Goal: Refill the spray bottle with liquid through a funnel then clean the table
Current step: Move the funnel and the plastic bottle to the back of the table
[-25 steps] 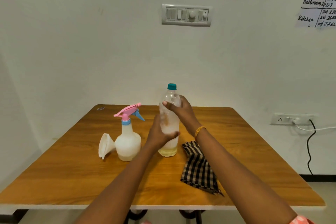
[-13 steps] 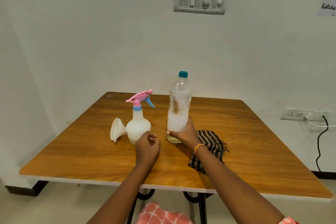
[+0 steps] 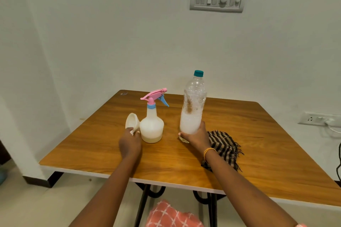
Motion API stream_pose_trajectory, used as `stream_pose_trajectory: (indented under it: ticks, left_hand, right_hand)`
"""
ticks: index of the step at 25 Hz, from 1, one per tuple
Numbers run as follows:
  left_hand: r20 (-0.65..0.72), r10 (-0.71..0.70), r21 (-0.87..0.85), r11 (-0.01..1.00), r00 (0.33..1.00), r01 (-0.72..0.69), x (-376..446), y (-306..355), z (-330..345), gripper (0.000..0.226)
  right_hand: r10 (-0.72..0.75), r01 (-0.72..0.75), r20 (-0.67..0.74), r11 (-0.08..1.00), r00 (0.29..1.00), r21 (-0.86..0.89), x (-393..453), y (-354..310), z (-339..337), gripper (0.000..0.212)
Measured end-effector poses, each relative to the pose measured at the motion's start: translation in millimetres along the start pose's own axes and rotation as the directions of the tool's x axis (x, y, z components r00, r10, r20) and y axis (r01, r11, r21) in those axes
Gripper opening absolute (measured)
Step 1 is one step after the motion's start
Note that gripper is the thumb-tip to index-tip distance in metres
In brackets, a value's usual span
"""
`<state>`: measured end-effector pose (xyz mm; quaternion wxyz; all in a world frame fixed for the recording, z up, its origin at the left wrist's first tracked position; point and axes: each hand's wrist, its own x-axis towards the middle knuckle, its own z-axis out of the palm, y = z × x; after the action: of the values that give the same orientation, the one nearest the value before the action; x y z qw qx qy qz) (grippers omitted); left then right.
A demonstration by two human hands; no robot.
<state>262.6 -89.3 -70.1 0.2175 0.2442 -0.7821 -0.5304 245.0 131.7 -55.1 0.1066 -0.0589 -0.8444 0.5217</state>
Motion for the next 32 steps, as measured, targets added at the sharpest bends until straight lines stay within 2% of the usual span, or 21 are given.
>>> stream_pose_trajectory:
  ticks: [2, 4, 9, 12, 15, 20, 23, 27, 30, 32]
  left_hand:
    - [-0.041, 0.001, 0.011, 1.0, 0.999, 0.0, 3.7, 3.7, -4.1, 0.028]
    - [-0.07, 0.03, 0.041, 0.999, 0.997, -0.027, 0.8, 2.2, -6.7, 0.026]
    - [0.091, 0.108, 0.196, 0.973, 0.99, -0.124, 6.5, 0.3, -9.8, 0.037]
    - [0.0, 0.116, 0.204, 0.972, 0.993, -0.113, 7.1, 3.1, -9.8, 0.027]
    - [-0.096, 0.225, 0.12, 0.97, 0.97, -0.213, -9.4, -3.4, -15.1, 0.021]
    - [-0.098, 0.443, 0.101, 0.895, 0.891, -0.434, -44.4, -10.3, -26.0, 0.013]
    - [-0.052, 0.556, 0.099, 0.829, 0.829, -0.55, -69.8, -2.8, -27.5, 0.009]
    - [0.065, 0.702, 0.068, 0.706, 0.709, -0.705, -96.0, 17.7, -7.9, 0.011]
    - [0.132, 0.713, 0.042, 0.69, 0.688, -0.723, -105.9, 43.3, 19.3, 0.014]
    - [0.201, 0.672, 0.053, 0.72, 0.713, -0.692, -100.0, 62.9, 46.8, 0.018]
  right_hand:
    - [0.007, -0.007, -0.002, 1.0, 1.0, 0.001, -0.3, 0.2, 0.7, 0.094]
    - [0.006, -0.006, 0.005, 1.0, 1.0, -0.002, -0.5, 0.2, 0.6, 0.094]
    - [0.009, -0.009, 0.016, 1.0, 1.0, -0.001, -1.2, 1.4, 0.2, 0.094]
    - [0.016, -0.015, 0.013, 1.0, 1.0, -0.025, 0.9, 3.8, 0.4, 0.093]
    - [0.012, -0.012, 0.01, 0.999, 1.0, -0.032, 0.2, 2.8, 0.7, 0.093]
    - [-0.005, 0.002, -0.088, 1.0, 0.996, -0.023, -11.9, 0.6, -1.4, 0.089]
    - [-0.018, 0.019, -0.126, 1.0, 0.992, 0.005, -20.2, -4.9, -12.4, 0.088]
    - [-0.021, 0.024, -0.168, 1.0, 0.985, 0.018, -22.4, -15.7, -37.3, 0.086]
    - [-0.016, 0.018, -0.192, 1.0, 0.981, 0.009, -17.0, -18.6, -57.1, 0.087]
    - [0.006, -0.003, -0.207, 1.0, 0.978, 0.016, -4.4, -13.1, -67.9, 0.088]
